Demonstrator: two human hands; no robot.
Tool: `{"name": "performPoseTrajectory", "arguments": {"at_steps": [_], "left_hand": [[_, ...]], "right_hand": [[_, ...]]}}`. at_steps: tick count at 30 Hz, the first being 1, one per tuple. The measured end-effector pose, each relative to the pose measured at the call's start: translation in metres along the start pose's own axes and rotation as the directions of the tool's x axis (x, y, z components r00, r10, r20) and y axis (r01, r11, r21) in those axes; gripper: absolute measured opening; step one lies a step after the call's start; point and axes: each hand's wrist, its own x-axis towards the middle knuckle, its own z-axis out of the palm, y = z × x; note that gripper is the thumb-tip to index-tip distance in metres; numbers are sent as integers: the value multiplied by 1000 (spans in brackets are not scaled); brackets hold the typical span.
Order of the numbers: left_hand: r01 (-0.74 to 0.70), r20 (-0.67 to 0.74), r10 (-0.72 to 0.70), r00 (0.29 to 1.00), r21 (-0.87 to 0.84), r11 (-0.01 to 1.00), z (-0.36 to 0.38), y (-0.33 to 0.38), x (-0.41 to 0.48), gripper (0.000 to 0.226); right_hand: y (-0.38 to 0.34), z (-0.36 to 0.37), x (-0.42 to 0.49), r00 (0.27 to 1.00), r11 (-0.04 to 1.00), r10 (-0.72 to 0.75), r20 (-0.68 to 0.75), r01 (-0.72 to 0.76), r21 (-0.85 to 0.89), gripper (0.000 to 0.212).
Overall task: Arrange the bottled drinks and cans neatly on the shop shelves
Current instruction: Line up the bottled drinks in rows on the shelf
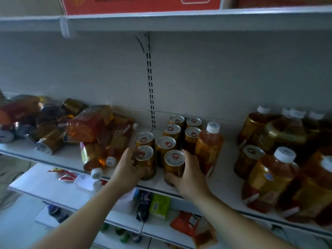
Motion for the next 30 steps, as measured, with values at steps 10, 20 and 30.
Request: {"name": "performPoseTrajectory", "arguments": {"at_steps": [10, 20, 30], "left_hand": [[-401, 265, 303, 916, 558, 726, -9, 22, 28, 88], [-498, 464, 212, 860, 673, 547, 7, 24, 46, 96], [-670, 582, 344, 737, 558, 490, 36, 71, 26, 90]], "right_hand": [[-41, -77, 23, 794, 976, -135, -593, 2, -219, 89], [-33, -55, -6, 852, 961, 254, -458, -276, 20, 70], [-62, -98, -112, 698, 972, 222, -681, -211, 101, 59]]}}
